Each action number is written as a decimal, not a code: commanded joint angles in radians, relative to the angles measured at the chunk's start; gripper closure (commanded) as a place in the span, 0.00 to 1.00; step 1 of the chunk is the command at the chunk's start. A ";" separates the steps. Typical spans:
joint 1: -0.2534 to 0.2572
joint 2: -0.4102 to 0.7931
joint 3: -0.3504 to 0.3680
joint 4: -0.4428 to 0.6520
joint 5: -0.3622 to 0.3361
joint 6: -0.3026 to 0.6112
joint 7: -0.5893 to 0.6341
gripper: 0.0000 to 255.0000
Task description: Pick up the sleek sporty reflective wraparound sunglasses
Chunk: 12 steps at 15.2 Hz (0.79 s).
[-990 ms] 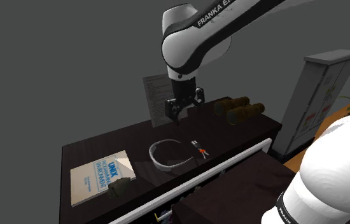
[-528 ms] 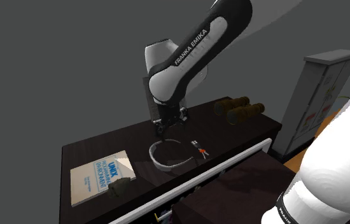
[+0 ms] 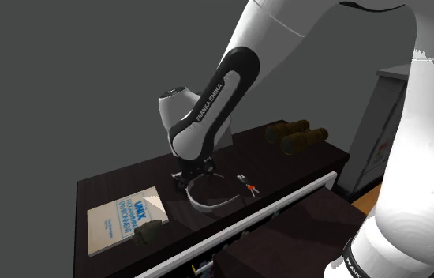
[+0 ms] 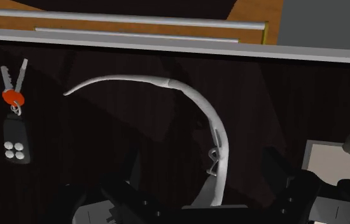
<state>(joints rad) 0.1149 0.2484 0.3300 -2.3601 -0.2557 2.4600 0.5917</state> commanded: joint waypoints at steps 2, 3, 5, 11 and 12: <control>0.039 0.134 -0.028 0.078 -0.072 0.037 0.068 0.00; 0.043 0.140 -0.031 0.081 -0.074 0.039 0.070 0.00; 0.050 0.166 -0.041 0.086 -0.090 0.059 0.083 0.00; 0.072 0.240 -0.072 0.103 -0.133 0.112 0.116 0.00; 0.072 0.239 -0.072 0.103 -0.133 0.112 0.116 0.00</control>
<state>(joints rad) 0.1852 0.4832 0.2599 -2.2579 -0.3859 2.5681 0.7050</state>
